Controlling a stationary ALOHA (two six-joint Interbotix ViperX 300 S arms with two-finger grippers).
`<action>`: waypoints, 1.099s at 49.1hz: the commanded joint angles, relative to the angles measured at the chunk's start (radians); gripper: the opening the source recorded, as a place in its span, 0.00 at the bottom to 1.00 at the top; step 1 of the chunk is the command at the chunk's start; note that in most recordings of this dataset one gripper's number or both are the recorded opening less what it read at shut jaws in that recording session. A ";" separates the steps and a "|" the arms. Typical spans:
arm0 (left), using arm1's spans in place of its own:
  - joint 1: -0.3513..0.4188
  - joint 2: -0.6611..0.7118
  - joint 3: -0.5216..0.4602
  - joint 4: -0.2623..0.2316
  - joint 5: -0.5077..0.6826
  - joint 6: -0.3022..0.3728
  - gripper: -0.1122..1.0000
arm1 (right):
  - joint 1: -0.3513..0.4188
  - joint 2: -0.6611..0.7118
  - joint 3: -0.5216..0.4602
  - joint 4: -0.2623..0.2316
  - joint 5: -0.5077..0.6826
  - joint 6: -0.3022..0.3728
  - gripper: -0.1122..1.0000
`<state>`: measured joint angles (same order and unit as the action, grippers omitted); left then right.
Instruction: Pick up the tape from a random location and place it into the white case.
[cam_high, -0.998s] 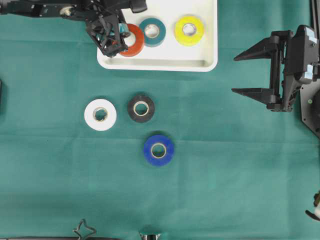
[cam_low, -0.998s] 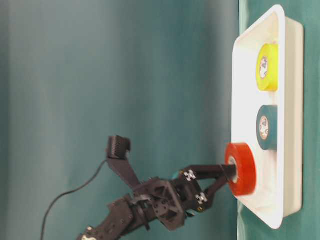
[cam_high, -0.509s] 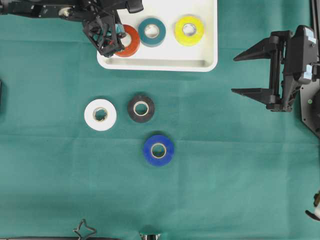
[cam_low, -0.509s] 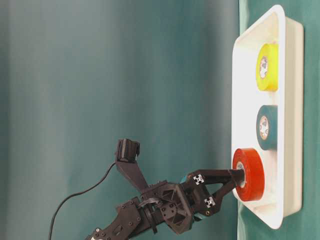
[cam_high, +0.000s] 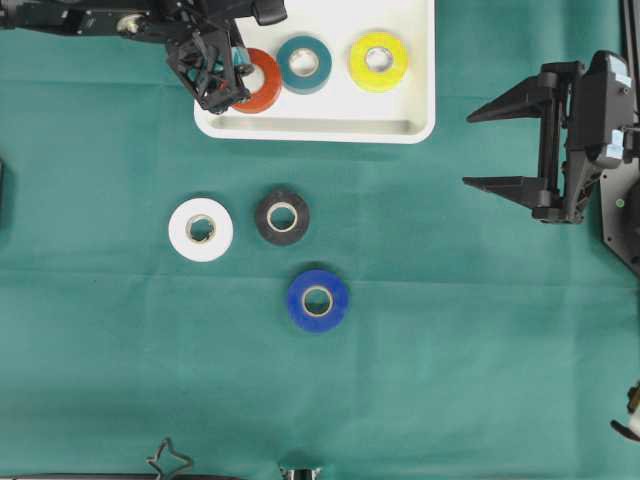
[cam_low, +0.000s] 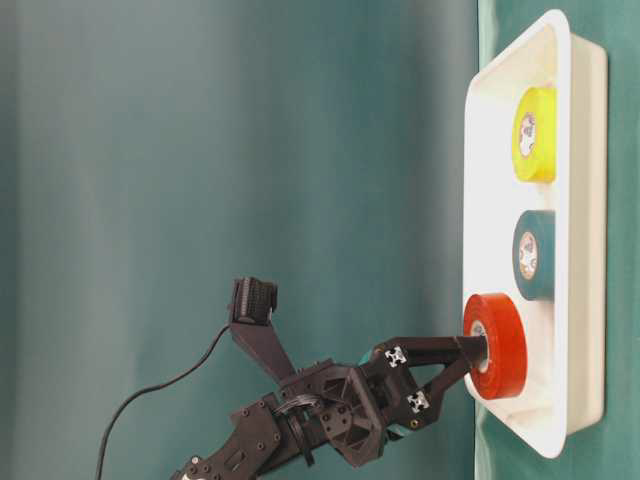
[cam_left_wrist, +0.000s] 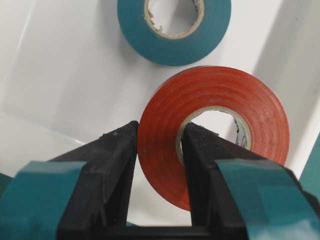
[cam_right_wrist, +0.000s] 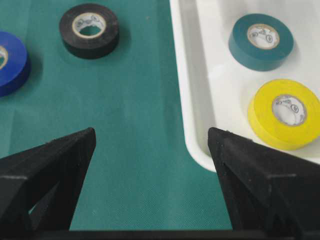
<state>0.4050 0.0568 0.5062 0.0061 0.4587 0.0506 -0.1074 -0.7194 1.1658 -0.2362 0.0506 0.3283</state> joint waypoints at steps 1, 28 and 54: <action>-0.002 -0.014 -0.018 -0.003 -0.006 0.000 0.31 | 0.000 0.002 -0.025 -0.002 -0.006 -0.002 0.90; -0.005 -0.015 -0.020 -0.005 -0.005 -0.003 0.78 | 0.000 0.002 -0.025 -0.002 -0.006 0.002 0.90; -0.006 -0.015 -0.020 -0.005 -0.005 -0.003 1.00 | 0.000 0.002 -0.025 0.000 -0.006 0.002 0.90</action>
<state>0.4004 0.0568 0.5047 0.0046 0.4587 0.0491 -0.1074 -0.7179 1.1658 -0.2362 0.0506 0.3283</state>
